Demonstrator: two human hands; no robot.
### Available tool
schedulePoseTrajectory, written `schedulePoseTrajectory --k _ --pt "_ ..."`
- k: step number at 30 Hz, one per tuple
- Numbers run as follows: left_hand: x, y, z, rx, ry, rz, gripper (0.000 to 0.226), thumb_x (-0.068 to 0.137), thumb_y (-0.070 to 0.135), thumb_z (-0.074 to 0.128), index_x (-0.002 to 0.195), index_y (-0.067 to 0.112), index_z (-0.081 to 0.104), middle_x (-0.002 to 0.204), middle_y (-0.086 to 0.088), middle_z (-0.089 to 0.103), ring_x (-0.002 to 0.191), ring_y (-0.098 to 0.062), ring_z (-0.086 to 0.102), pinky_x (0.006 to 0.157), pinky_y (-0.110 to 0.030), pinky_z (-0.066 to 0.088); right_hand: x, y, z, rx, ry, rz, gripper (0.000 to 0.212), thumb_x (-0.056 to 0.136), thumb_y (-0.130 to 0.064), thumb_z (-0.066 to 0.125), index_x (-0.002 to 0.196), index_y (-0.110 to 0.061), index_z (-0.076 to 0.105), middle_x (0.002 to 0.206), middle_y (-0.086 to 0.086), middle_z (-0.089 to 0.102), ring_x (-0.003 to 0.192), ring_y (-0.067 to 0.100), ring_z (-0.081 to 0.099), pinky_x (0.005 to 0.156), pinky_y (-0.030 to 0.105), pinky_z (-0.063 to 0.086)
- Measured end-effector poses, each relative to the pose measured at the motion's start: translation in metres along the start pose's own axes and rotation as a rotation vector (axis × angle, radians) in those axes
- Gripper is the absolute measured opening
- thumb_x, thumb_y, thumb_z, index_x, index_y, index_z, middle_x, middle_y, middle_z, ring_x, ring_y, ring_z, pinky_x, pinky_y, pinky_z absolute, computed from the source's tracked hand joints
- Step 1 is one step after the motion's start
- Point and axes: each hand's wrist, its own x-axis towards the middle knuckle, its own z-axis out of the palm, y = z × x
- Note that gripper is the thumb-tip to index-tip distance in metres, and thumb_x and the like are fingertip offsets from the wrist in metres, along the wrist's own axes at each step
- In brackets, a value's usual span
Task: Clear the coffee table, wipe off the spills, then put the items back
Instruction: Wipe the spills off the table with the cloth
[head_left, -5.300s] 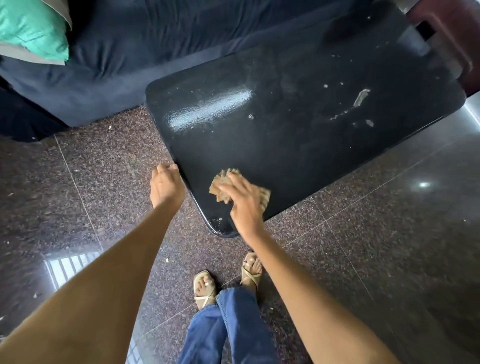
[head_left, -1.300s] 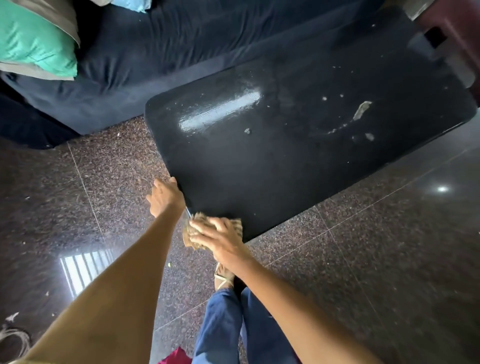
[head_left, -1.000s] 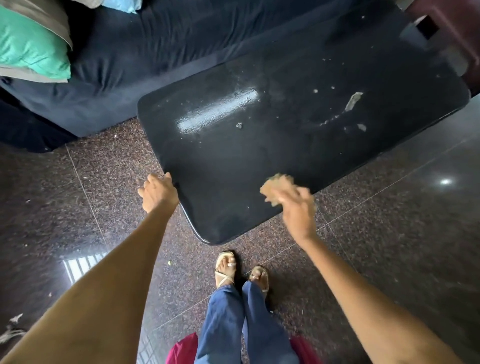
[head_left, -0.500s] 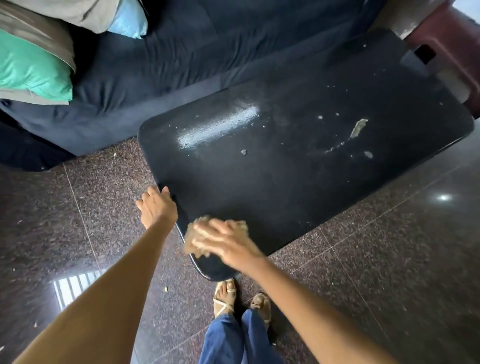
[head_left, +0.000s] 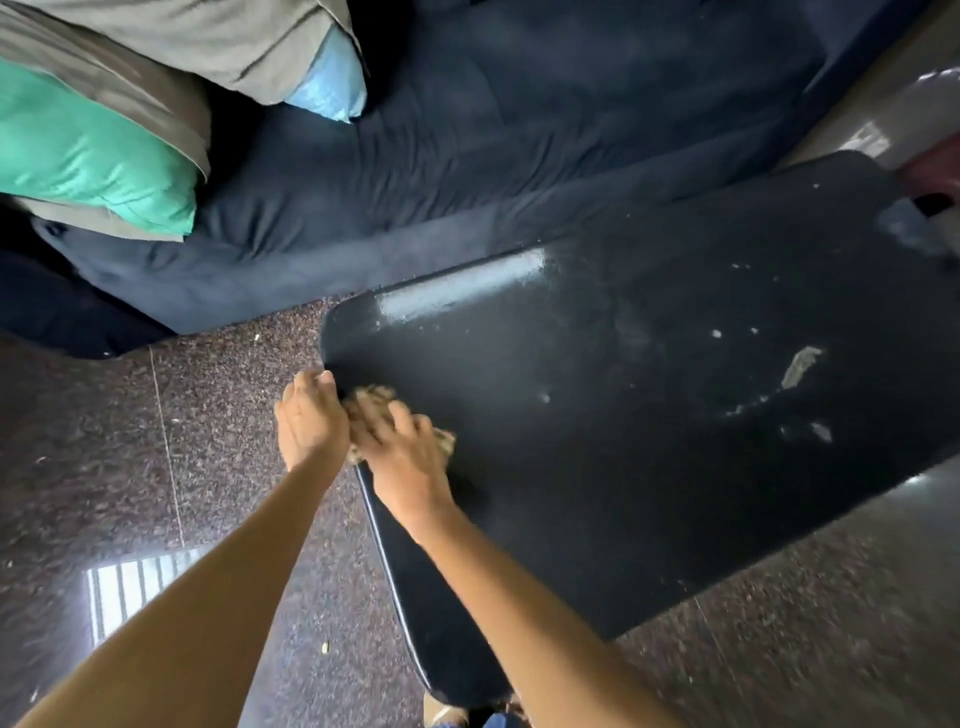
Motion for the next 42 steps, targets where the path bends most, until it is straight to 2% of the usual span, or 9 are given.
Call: schedulePoseTrajectory --k 3,8,13,17,22,31,36,38,42 --pt "0.015 0.007 -0.001 -0.066 0.038 0.025 0.039 0.101 0.026 0.032 0.120 -0.001 0.053 0.121 -0.026 0.057 0.113 -0.040 0.051 0.094 -0.044 0.038 0.036 0.041 0.004 -0.058 -0.184 -0.294 0.052 0.072 -0.005 0.057 0.116 -0.032 0.062 0.137 -0.002 0.051 0.103 0.025 0.051 0.071 0.038 0.045" --pt "0.026 0.010 0.001 -0.233 0.111 -0.080 0.044 0.101 0.033 0.031 0.097 -0.002 0.058 0.098 -0.024 0.064 0.086 -0.032 0.056 0.076 -0.035 0.039 0.068 0.137 -0.025 -0.102 0.028 0.514 0.052 0.086 -0.011 0.046 0.132 -0.037 0.047 0.135 0.008 0.044 0.099 0.035 0.049 0.076 0.042 0.042" --pt "0.040 0.006 -0.002 -0.319 0.177 -0.133 0.049 0.101 0.038 0.029 0.101 0.005 0.066 0.097 -0.015 0.071 0.081 -0.020 0.057 0.073 -0.025 0.036 0.128 0.098 -0.008 -0.001 0.081 0.970 0.052 0.090 -0.011 0.050 0.139 -0.024 0.040 0.146 0.009 0.032 0.120 0.030 0.037 0.089 0.040 0.035" --pt "0.044 0.002 -0.002 -0.359 0.188 -0.148 0.050 0.102 0.038 0.028 0.110 0.006 0.065 0.099 -0.012 0.072 0.091 -0.027 0.064 0.077 -0.027 0.041 0.121 0.012 0.021 0.028 -0.004 0.341 0.044 0.083 -0.011 0.041 0.120 -0.025 0.060 0.130 0.009 0.054 0.100 0.033 0.055 0.074 0.038 0.043" --pt "0.040 -0.003 -0.001 -0.230 0.171 -0.035 0.050 0.101 0.037 0.029 0.096 -0.001 0.061 0.091 -0.021 0.067 0.079 -0.034 0.060 0.071 -0.036 0.041 0.123 0.049 0.007 -0.036 -0.201 -0.099 0.056 0.079 0.003 0.049 0.129 -0.023 0.056 0.146 0.003 0.042 0.118 0.035 0.045 0.084 0.044 0.041" --pt "0.029 0.013 0.008 -0.161 0.197 -0.076 0.043 0.100 0.036 0.035 0.122 0.004 0.051 0.110 -0.022 0.064 0.102 -0.038 0.058 0.088 -0.043 0.044 0.098 0.247 -0.075 -0.146 -0.061 0.530 0.055 0.087 -0.004 0.047 0.132 -0.036 0.048 0.134 0.008 0.041 0.106 0.037 0.045 0.082 0.047 0.042" --pt "0.015 0.028 0.022 0.046 0.202 -0.201 0.047 0.099 0.038 0.035 0.132 0.005 0.041 0.132 -0.020 0.048 0.123 -0.038 0.039 0.097 -0.051 0.035 0.124 0.240 -0.060 -0.059 -0.033 0.902 0.059 0.083 -0.005 0.054 0.134 -0.031 0.044 0.140 0.007 0.035 0.112 0.033 0.040 0.088 0.041 0.035" --pt "0.004 0.046 0.032 0.116 0.275 -0.275 0.049 0.098 0.037 0.037 0.136 0.006 0.038 0.137 -0.018 0.041 0.126 -0.038 0.035 0.098 -0.053 0.032 0.119 0.198 -0.051 -0.004 -0.054 0.859 0.057 0.078 -0.013 0.060 0.131 -0.028 0.047 0.131 0.007 0.041 0.108 0.031 0.043 0.085 0.040 0.035" --pt "-0.007 0.082 0.052 0.155 0.330 -0.306 0.049 0.098 0.036 0.039 0.137 0.007 0.039 0.140 -0.015 0.039 0.128 -0.036 0.033 0.100 -0.052 0.029 0.095 0.146 -0.037 0.056 -0.177 0.024 0.052 0.074 -0.007 0.061 0.121 -0.029 0.060 0.135 0.007 0.050 0.105 0.035 0.050 0.079 0.042 0.038"
